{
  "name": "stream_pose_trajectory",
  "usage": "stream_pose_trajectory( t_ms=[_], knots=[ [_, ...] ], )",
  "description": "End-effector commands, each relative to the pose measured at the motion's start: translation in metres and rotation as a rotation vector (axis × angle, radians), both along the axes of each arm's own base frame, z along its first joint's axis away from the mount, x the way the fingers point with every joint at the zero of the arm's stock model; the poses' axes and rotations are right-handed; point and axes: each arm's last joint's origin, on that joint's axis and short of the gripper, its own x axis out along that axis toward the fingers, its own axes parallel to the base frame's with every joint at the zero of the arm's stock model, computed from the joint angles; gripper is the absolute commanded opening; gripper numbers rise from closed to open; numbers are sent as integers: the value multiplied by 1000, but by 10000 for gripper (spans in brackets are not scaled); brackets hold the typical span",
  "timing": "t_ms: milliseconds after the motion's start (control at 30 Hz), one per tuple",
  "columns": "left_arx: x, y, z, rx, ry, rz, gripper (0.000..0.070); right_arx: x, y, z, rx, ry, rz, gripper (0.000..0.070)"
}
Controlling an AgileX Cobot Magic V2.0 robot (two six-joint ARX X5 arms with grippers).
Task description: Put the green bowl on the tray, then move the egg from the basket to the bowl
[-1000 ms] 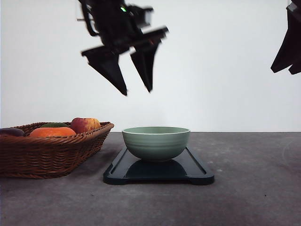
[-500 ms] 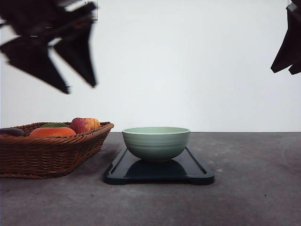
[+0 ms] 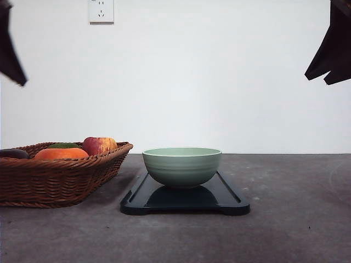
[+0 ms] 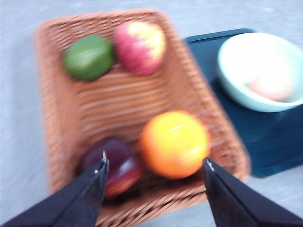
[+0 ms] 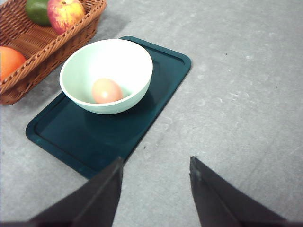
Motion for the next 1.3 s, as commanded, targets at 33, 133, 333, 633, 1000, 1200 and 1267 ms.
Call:
stream_pose_trajectory(
  t_ms=[33, 133, 333, 633, 1000, 1200, 1267],
  knots=[
    [-1, 5, -1, 9, -16, 20, 391, 1, 1, 1, -3, -10, 15, 278],
    [-2, 8, 0, 10, -27, 39, 391, 1, 1, 1, -4, -10, 17, 279],
    [-3, 8, -1, 26, -20, 16, 49, 1, 2, 2, 18, -23, 43, 37],
    [-3, 8, 1, 21, -33, 14, 4, 1, 3, 4, 43, -30, 64, 15],
    [-8, 9, 5, 15, -60, 11, 7, 1, 3, 4, 44, -29, 64, 15],
    [-19, 23, -3, 19, -164, 75, 8, 1, 3, 4, 44, -29, 64, 15],
    [-23, 30, -14, 4, -211, 128, 8, 1, 3, 4, 44, -30, 64, 15]
  ],
)
